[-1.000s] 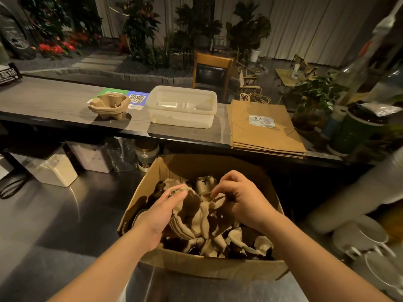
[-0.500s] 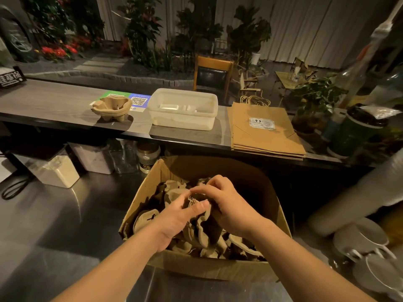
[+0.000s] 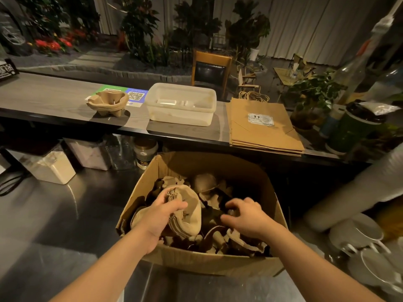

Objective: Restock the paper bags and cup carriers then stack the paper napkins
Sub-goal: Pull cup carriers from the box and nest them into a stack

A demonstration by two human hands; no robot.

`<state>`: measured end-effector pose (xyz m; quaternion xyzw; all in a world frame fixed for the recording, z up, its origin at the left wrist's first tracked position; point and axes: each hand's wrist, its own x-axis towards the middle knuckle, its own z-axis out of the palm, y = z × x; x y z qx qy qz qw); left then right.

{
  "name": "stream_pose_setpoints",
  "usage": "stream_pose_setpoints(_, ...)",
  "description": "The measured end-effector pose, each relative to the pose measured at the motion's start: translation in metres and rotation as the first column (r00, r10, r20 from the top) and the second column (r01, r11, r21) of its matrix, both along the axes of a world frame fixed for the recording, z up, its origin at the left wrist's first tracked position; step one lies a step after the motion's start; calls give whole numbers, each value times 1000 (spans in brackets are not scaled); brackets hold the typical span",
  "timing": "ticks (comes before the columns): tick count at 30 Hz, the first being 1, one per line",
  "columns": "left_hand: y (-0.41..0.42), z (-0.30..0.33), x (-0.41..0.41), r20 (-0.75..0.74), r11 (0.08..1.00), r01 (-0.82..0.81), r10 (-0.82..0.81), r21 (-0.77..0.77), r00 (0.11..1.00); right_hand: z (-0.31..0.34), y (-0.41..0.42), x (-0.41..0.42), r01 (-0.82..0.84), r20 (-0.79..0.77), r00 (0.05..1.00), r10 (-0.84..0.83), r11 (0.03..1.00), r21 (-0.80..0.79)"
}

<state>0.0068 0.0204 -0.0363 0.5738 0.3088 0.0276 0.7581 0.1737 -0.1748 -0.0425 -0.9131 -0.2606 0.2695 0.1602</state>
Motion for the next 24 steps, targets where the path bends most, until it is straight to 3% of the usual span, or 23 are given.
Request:
stream_pose_setpoints(4,-1,-6,-2,13,999,-28,28,-18,1000,-17,-9,-12,-151,-85,987,138,973,-172)
stream_pose_setpoints(7,-4,-5,-2,22,999,-38,39,-21,999,-25,-5,-16,-243,-20,969,247,930,-277)
stream_pose_setpoints(14,-1,-11,-5,42,999,-40,41,-16,998,-33,-12,-11,-289,-113,955,273,942,-169)
stream_pose_setpoints(19,0,-6,-6,54,998,-64,64,-2,996,-27,-14,-10,-334,-68,942,328,937,-100)
stream_pose_setpoints(24,6,-7,-5,42,990,-132,134,-41,990,-16,-18,-10,-202,-110,972,209,976,76)
